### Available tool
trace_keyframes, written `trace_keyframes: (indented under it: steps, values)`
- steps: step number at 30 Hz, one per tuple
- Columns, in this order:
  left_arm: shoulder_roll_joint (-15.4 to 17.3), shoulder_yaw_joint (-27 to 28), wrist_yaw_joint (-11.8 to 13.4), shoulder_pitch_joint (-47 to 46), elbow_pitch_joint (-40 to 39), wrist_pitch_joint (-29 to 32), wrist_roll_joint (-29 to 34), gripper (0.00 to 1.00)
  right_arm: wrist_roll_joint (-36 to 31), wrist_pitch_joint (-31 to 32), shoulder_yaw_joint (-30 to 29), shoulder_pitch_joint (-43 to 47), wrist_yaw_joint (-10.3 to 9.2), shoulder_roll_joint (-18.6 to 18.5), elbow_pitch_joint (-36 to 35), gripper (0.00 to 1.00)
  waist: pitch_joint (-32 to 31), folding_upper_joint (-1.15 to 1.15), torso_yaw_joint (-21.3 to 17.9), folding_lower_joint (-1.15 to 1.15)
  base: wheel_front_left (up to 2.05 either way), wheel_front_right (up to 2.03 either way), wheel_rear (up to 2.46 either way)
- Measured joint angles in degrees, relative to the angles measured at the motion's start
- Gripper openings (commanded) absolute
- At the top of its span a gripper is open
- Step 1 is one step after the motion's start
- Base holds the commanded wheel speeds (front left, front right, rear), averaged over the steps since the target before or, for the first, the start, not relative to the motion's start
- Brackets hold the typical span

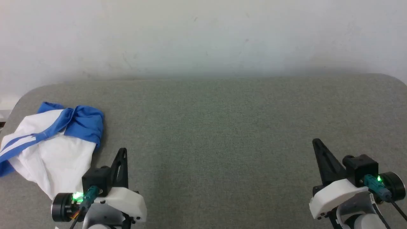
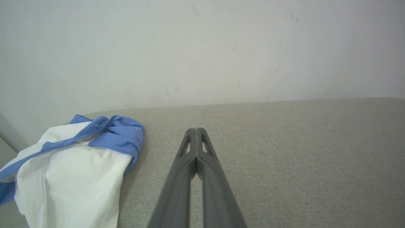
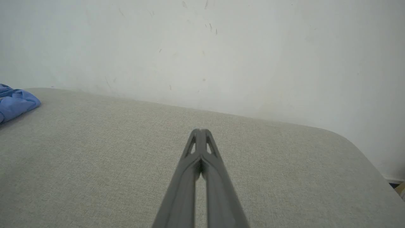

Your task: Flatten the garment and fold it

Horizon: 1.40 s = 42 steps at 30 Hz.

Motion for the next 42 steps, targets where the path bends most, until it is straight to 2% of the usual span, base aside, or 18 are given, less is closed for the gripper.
trace_keyframes:
  steps: [42]
  values:
    - [0.0,0.0,0.0,0.0,0.0,0.0,0.0,0.0,0.0,-0.01,0.0,0.0,0.0,0.0,0.0,0.0,0.0,0.0,0.0,0.0,0.0,0.0,0.0]
